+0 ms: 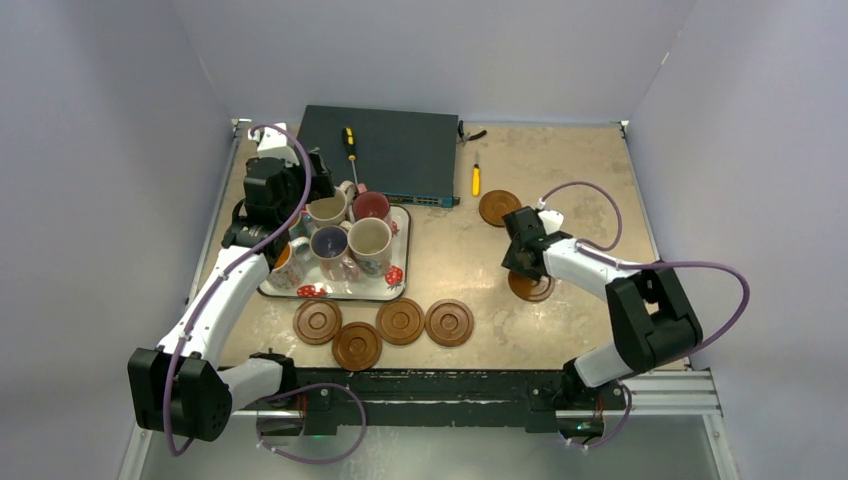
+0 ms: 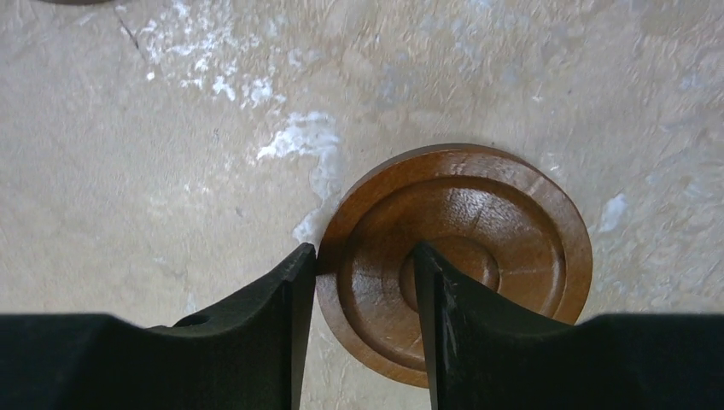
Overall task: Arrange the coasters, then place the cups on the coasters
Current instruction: Move the coaster to the center of the board.
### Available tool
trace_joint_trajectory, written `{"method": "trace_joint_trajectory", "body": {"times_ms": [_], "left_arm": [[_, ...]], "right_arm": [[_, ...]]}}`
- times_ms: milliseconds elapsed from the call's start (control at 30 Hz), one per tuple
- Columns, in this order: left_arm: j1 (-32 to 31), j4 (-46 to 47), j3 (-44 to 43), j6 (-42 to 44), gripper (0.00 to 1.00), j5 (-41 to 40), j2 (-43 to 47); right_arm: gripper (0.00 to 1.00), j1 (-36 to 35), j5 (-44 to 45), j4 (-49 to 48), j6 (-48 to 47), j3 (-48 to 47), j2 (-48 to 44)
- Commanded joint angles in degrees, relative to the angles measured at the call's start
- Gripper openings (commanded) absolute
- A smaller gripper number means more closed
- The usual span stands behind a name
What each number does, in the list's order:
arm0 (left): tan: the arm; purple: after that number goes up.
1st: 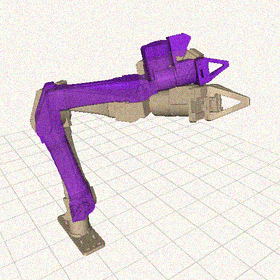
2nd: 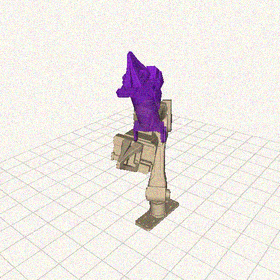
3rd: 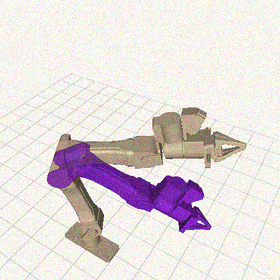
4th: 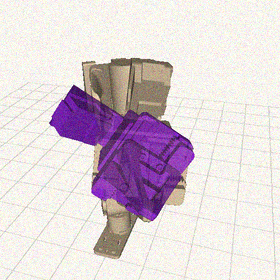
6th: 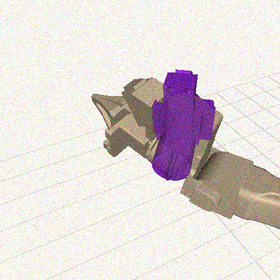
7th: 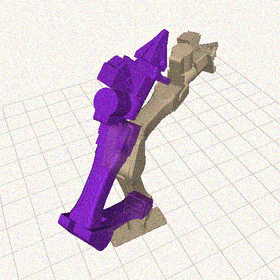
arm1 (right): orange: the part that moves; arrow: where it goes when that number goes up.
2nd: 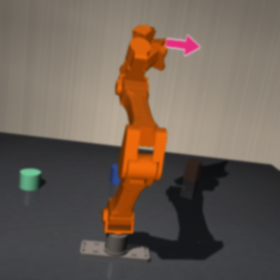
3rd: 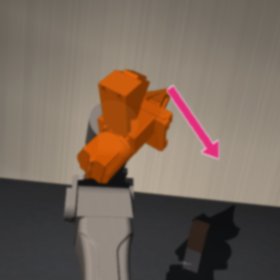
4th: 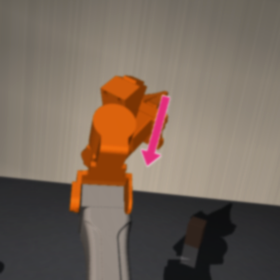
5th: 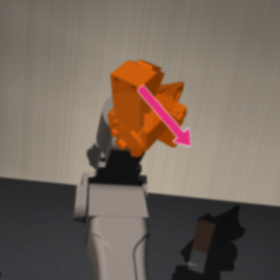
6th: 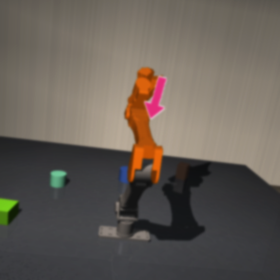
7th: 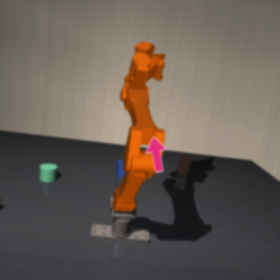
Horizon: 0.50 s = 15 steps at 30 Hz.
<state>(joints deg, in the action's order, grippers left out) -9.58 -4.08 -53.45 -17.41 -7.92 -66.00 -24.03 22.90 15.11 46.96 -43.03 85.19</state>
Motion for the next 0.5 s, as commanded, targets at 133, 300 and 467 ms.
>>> {"method": "trace_joint_trajectory", "body": {"times_ms": [133,300,467], "left_arm": [[-0.36,1.18,-0.46,-0.26,0.95,-0.51,-0.09],[-0.40,1.18,-0.51,-0.13,0.94,-0.60,-0.18],[-0.39,1.16,-0.60,-0.08,0.95,-0.54,-0.12]], "right_arm": [[0.47,8.42,1.24,-5.82,-6.78,-6.58,8.08],[0.48,11.87,-2.04,-6.96,-9.75,-11.33,9.84],[0.92,11.88,-3.02,-5.21,-12.76,-13.75,5.69]]}}
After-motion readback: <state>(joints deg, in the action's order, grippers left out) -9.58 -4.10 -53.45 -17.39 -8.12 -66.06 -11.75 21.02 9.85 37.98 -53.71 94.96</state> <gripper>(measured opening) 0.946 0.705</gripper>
